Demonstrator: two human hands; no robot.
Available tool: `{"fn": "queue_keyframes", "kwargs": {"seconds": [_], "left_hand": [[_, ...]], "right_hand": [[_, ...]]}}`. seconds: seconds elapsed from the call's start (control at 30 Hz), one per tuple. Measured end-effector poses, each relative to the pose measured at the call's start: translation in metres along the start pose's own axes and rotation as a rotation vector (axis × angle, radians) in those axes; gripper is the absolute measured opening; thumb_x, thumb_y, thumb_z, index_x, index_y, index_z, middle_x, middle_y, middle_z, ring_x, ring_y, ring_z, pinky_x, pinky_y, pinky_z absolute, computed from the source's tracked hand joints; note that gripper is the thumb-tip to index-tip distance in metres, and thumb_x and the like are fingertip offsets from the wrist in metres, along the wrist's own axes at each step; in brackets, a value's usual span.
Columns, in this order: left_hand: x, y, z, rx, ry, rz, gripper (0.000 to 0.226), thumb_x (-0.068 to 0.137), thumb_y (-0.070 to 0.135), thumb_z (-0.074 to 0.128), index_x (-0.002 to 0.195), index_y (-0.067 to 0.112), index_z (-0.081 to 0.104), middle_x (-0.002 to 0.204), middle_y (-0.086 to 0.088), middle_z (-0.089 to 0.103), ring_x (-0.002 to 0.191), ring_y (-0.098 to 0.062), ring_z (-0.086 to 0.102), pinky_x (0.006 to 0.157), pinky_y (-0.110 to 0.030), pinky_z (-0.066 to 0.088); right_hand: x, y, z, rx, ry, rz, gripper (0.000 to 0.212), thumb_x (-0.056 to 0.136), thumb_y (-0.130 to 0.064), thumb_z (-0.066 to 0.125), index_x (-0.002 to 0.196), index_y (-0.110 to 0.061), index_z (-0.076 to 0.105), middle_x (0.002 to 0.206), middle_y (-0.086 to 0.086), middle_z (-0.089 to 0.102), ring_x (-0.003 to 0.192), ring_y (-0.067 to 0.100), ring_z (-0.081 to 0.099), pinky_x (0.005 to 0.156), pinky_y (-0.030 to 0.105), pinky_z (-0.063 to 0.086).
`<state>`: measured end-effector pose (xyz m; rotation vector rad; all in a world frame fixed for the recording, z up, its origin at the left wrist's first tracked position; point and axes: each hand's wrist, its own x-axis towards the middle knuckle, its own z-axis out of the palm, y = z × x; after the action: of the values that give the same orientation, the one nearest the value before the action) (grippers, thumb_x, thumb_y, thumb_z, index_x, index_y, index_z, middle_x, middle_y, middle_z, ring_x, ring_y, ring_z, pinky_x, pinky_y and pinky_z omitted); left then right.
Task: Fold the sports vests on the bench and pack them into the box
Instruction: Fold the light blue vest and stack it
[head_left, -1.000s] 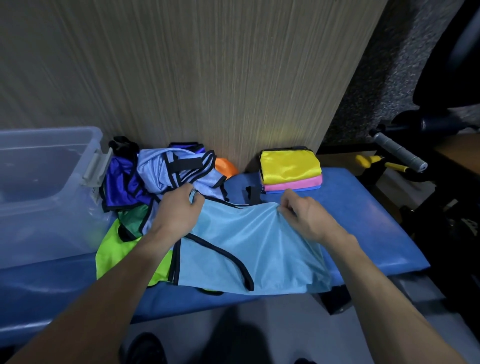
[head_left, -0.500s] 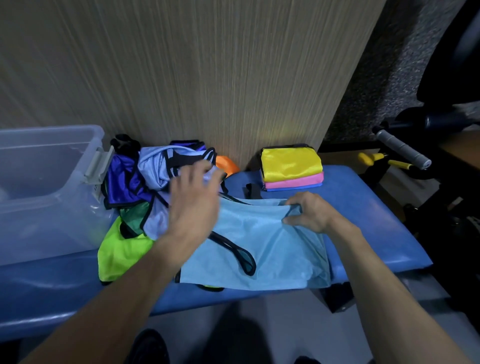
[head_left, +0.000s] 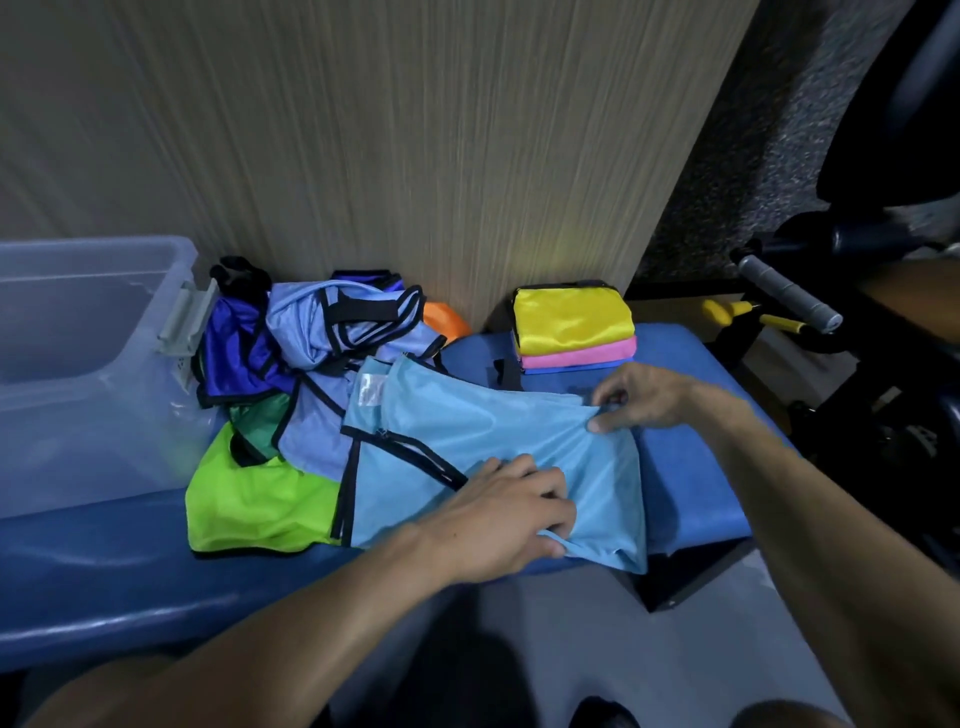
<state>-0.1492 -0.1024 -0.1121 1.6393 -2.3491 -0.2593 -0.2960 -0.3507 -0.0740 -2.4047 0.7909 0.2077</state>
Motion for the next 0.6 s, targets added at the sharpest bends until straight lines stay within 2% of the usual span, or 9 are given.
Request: {"fn": "queue_keyframes", "kwargs": {"seconds": [0.1,0.2,0.3,0.37,0.43,0.53,0.6], "left_hand": [[-0.002,0.001,-0.003,-0.007,-0.014,0.008,0.014,0.098,0.045,0.059,0.103,0.032,0.059,0.114,0.017,0.048,0.107,-0.012,0.038,0.089,-0.032,0.03],[-0.003,0.003,-0.004,-0.015,-0.012,0.012,0.013,0.099,0.044,0.059,0.103,0.031,0.06,0.114,0.016,0.048,0.108,-0.012,0.038,0.089,-0.031,0.029],[-0.005,0.003,-0.005,-0.026,-0.026,0.019,0.016,0.097,0.047,0.061,0.1,0.032,0.059,0.112,0.016,0.048,0.107,-0.012,0.039,0.092,-0.035,0.034],[-0.005,0.003,-0.01,-0.021,-0.024,-0.009,0.026,0.093,0.058,0.06,0.098,0.032,0.06,0.109,0.017,0.049,0.104,-0.011,0.044,0.09,-0.036,0.038],[-0.004,0.0,-0.023,-0.021,0.114,-0.14,0.032,0.092,0.064,0.056,0.094,0.032,0.059,0.1,0.016,0.052,0.096,-0.011,0.051,0.086,-0.037,0.042],[-0.008,-0.023,-0.059,0.093,0.413,-0.506,0.018,0.098,0.047,0.053,0.093,0.029,0.055,0.097,0.01,0.056,0.093,-0.018,0.06,0.076,-0.038,0.048],[-0.021,-0.046,-0.083,0.231,0.41,-0.788,0.023,0.098,0.044,0.053,0.106,0.022,0.053,0.108,0.0,0.06,0.1,-0.029,0.063,0.075,-0.04,0.048]], "right_hand": [[0.007,0.005,-0.005,0.037,-0.015,-0.01,0.014,0.084,-0.031,0.083,0.079,-0.02,0.077,0.057,-0.015,0.053,0.056,0.002,0.047,0.058,0.019,0.037],[0.014,0.004,0.001,0.015,-0.032,-0.021,0.022,0.084,-0.035,0.082,0.074,-0.02,0.071,0.057,-0.013,0.049,0.057,0.006,0.043,0.058,0.024,0.035],[0.016,-0.002,0.012,0.053,0.115,-0.084,0.031,0.081,-0.029,0.086,0.073,-0.018,0.058,0.064,-0.01,0.049,0.059,0.006,0.043,0.058,0.023,0.037],[0.012,-0.003,0.021,0.087,0.277,-0.067,0.034,0.078,-0.028,0.088,0.075,-0.015,0.057,0.068,-0.005,0.054,0.064,0.011,0.048,0.061,0.029,0.042],[0.004,-0.002,0.029,0.165,0.403,-0.034,0.033,0.075,-0.031,0.09,0.08,-0.014,0.061,0.081,0.0,0.062,0.073,0.015,0.055,0.07,0.034,0.047],[-0.014,-0.002,0.043,0.162,0.568,0.065,0.035,0.078,-0.038,0.087,0.097,-0.018,0.064,0.104,-0.001,0.059,0.092,0.014,0.057,0.079,0.03,0.045],[-0.027,-0.007,0.051,0.196,0.711,0.194,0.034,0.086,-0.039,0.08,0.104,-0.015,0.063,0.105,0.0,0.056,0.092,0.016,0.056,0.079,0.029,0.042]]}}
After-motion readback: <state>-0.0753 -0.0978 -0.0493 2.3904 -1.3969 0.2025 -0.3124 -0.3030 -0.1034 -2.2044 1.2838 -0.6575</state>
